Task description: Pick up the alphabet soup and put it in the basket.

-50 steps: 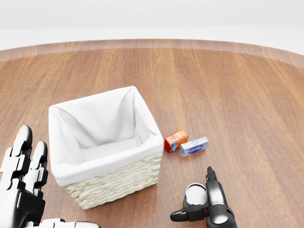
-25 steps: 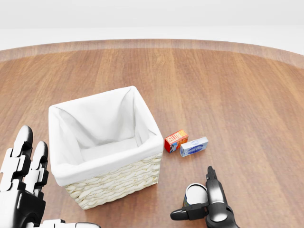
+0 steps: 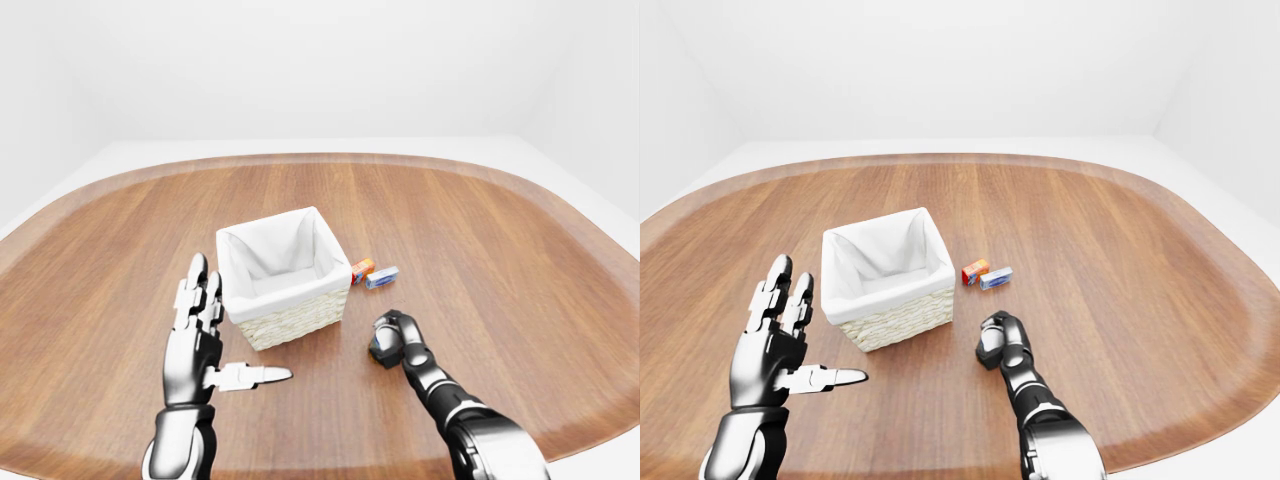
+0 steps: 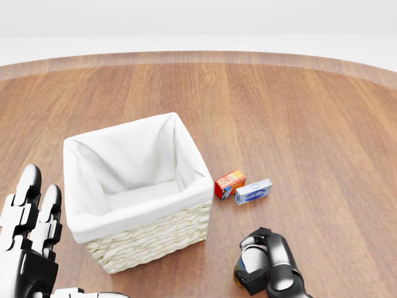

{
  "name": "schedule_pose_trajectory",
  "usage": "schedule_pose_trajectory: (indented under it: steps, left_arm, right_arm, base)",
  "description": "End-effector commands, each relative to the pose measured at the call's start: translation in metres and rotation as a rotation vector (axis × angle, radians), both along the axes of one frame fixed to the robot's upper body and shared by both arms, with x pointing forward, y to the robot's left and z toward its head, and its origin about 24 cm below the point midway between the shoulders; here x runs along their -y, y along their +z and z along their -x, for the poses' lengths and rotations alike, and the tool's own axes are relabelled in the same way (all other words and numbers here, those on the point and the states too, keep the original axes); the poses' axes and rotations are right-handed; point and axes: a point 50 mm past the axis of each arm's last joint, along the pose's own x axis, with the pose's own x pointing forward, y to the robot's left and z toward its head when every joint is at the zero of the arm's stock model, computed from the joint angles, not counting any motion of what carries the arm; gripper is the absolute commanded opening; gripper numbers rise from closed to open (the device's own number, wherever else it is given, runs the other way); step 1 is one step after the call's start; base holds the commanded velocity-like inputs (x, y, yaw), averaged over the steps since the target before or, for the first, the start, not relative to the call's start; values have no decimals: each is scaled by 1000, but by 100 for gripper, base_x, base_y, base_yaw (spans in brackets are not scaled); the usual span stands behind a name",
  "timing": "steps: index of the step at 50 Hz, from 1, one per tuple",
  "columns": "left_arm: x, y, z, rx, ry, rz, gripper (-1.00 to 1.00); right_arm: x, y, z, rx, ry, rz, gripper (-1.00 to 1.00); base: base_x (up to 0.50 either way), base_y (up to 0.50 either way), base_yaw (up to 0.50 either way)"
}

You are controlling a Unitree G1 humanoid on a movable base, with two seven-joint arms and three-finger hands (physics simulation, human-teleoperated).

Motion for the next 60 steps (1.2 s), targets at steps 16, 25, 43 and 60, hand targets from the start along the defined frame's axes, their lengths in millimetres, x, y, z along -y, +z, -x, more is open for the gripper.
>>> schedule_pose_trajectory:
  steps: [16, 25, 43, 60]
  left_arm:
    - [1, -1, -1, -3, -1, -2, 100]
    - [2, -2, -2, -7, -3, -2, 100]
    - [2, -3, -4, -11, -7, -3, 100]
    - [1, -3, -4, -10, -6, -2, 100]
  right_arm:
    - [0, -15, 18, -74, -72, -64, -100]
    - [3, -8, 9, -44, -90, -96, -100]
    - [0, 15, -18, 58, -100, -191, -100]
    - [0, 36, -32, 176, -84, -242, -100]
  base:
    - [0, 0, 0]
    - [0, 0, 0]
    - [0, 0, 0]
    - [0, 0, 0]
